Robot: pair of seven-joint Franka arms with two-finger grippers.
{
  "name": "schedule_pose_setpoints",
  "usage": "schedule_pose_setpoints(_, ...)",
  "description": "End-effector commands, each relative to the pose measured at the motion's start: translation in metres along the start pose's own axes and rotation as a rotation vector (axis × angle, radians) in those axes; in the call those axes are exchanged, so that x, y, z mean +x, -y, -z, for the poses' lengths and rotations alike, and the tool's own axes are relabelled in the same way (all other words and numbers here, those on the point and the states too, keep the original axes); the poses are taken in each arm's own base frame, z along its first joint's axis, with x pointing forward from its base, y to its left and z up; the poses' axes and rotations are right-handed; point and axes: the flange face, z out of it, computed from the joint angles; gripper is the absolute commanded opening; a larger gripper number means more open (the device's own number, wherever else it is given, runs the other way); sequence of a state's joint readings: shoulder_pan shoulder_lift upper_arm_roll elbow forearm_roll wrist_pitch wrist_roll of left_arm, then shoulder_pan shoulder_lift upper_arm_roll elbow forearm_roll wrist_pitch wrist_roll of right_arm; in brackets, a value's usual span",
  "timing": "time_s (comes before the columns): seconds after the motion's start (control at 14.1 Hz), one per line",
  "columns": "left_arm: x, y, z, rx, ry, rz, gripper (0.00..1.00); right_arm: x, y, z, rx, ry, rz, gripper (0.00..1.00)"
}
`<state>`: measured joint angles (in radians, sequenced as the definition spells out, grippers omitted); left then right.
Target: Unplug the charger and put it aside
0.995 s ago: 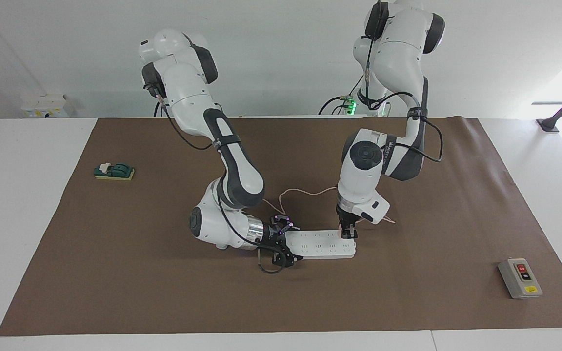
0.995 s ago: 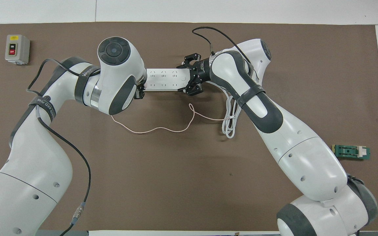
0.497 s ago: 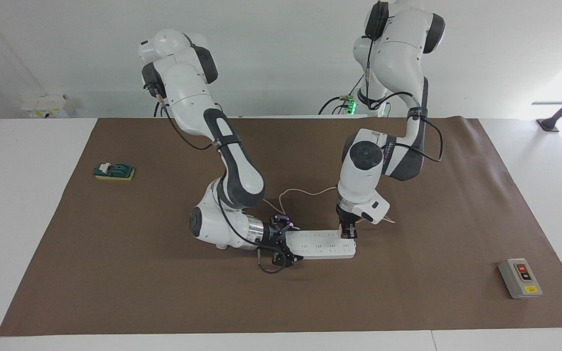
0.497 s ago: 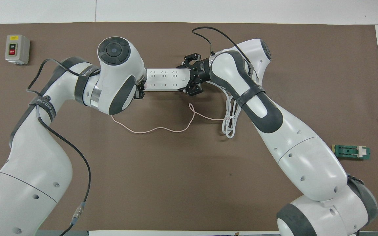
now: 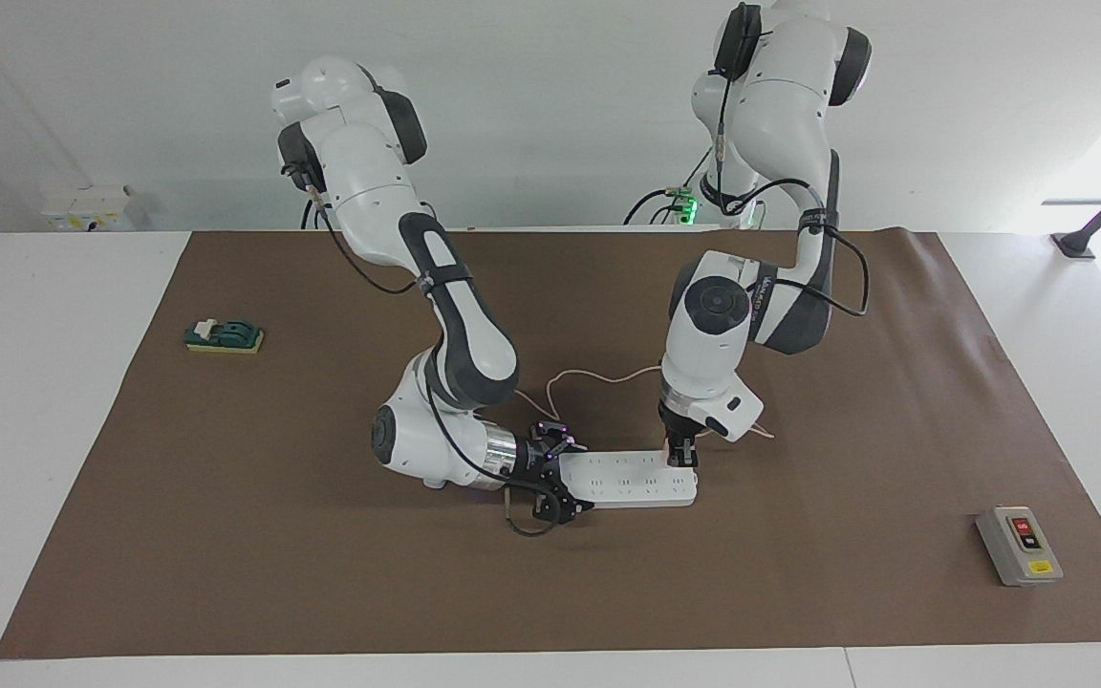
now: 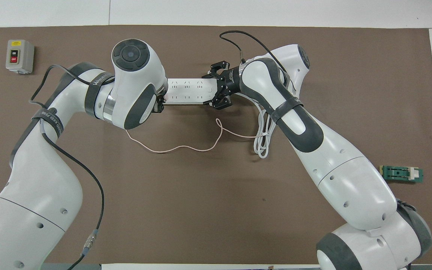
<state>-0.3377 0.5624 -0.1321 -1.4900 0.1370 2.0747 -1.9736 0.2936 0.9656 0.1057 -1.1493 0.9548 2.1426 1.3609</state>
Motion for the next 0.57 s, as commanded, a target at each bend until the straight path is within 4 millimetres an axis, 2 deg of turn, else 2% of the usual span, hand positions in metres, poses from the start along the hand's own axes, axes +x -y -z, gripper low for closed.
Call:
schedule_pose_setpoints(0.0, 0.011, 0.002, 0.027, 0.061, -0.041, -0.018, 0.0, -0.003, -0.006, -0.022, -0.011, 0.0, 0.039, 0.42)
schedule_pose_setpoints(0.21, 0.012, 0.003, 0.025, 0.064, -0.041, -0.033, 0.0, -0.004, -0.006, -0.023, -0.01, 0.001, 0.038, 0.42)
schedule_pose_setpoints(0.28, 0.015, 0.007, 0.033, 0.058, -0.036, -0.063, 0.0, -0.003, -0.006, -0.022, -0.009, 0.0, 0.033, 0.46)
schedule_pose_setpoints(0.36, 0.02, 0.015, 0.038, 0.061, -0.033, -0.097, 0.0, -0.003, -0.006, -0.022, -0.009, 0.0, 0.029, 0.56)
schedule_pose_setpoints(0.5, 0.028, 0.021, 0.049, 0.063, -0.012, -0.175, 0.0, -0.005, -0.006, -0.02, -0.007, 0.001, 0.028, 0.61)
